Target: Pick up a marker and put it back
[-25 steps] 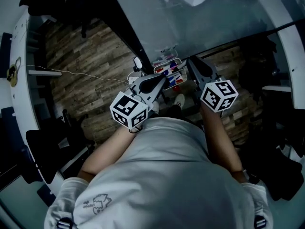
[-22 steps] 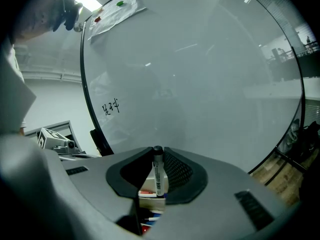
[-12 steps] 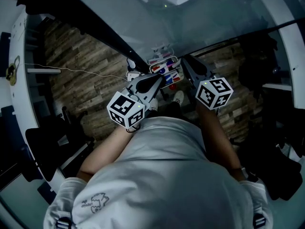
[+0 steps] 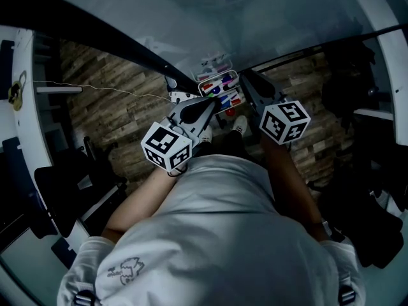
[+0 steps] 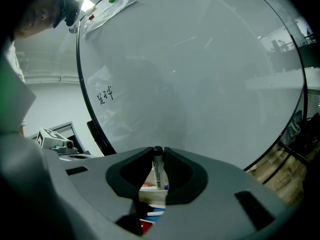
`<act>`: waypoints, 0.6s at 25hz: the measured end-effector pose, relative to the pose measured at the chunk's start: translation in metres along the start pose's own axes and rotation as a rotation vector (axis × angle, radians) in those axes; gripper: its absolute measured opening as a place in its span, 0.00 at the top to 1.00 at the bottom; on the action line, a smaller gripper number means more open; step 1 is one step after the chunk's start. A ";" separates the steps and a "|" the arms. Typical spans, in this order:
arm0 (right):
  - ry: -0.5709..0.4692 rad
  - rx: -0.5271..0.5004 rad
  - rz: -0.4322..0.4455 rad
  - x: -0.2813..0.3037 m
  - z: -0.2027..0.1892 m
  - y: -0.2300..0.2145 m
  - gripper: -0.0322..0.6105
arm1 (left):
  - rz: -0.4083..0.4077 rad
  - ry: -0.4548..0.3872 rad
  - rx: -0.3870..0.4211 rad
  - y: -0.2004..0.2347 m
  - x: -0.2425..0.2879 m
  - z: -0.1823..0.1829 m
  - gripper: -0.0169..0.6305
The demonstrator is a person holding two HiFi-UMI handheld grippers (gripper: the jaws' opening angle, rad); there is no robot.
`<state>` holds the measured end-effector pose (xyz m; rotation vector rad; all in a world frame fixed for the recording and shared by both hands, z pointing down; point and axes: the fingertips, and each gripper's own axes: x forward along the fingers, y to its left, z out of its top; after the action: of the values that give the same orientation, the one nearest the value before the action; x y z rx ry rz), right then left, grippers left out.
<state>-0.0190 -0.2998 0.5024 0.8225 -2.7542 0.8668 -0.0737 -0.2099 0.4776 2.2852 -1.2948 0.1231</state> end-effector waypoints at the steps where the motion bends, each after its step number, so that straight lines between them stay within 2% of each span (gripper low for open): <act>1: 0.003 0.001 0.002 0.000 -0.001 0.000 0.83 | 0.002 0.001 -0.002 0.000 0.000 -0.001 0.97; 15: 0.000 0.022 0.023 0.005 -0.004 -0.001 0.83 | -0.002 0.027 -0.022 0.001 0.004 -0.008 0.97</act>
<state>-0.0232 -0.3008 0.5074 0.7966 -2.7638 0.9032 -0.0709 -0.2090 0.4862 2.2590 -1.2740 0.1385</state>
